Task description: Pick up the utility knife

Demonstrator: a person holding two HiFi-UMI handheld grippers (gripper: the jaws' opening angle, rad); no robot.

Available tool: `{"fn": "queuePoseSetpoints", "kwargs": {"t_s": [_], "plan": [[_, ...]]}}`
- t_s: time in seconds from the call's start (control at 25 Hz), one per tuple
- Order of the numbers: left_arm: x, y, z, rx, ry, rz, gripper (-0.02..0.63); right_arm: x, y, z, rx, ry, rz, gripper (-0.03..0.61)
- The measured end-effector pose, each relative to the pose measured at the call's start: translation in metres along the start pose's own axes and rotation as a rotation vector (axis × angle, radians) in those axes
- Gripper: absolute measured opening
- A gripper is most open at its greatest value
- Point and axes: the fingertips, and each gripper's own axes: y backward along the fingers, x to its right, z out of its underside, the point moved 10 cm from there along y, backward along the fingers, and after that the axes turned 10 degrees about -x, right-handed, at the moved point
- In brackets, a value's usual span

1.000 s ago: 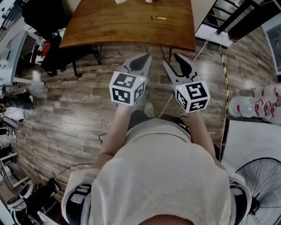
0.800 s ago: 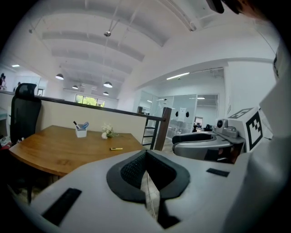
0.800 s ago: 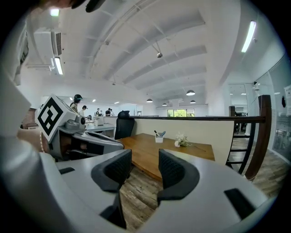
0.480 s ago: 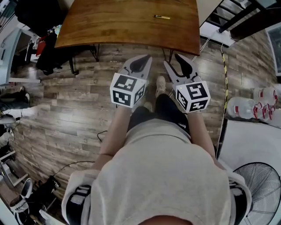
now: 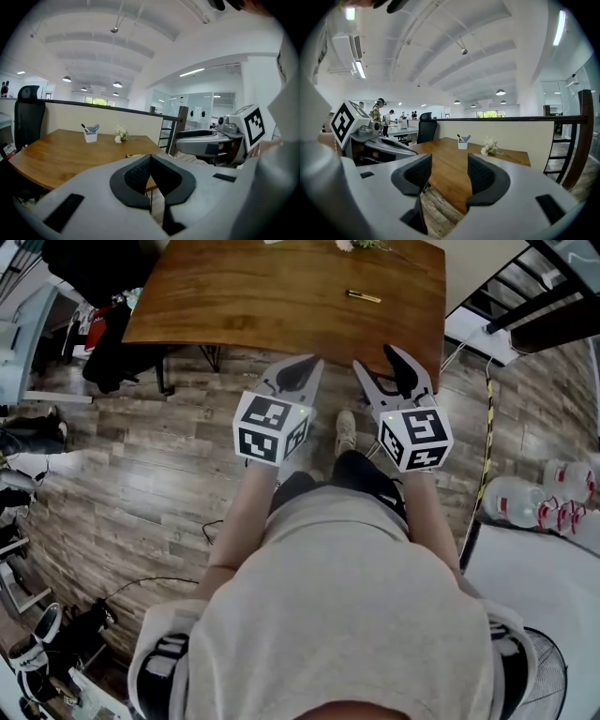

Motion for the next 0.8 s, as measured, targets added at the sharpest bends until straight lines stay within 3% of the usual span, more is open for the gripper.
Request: {"fn": "queuePoseSetpoints", "kwargs": {"t_s": [0.56, 0.8], "plan": [[-0.043, -0.097, -0.081, 0.034, 0.049, -0.124, 0.012, 0.121, -0.085, -0.056, 0.04, 0.068, -0.111, 0.287], [-0.045, -0.133, -0.096, 0.032, 0.077, -0.162, 0.012, 0.164, -0.104, -0.06, 0.034, 0.079, -0.143, 0.295]]}}
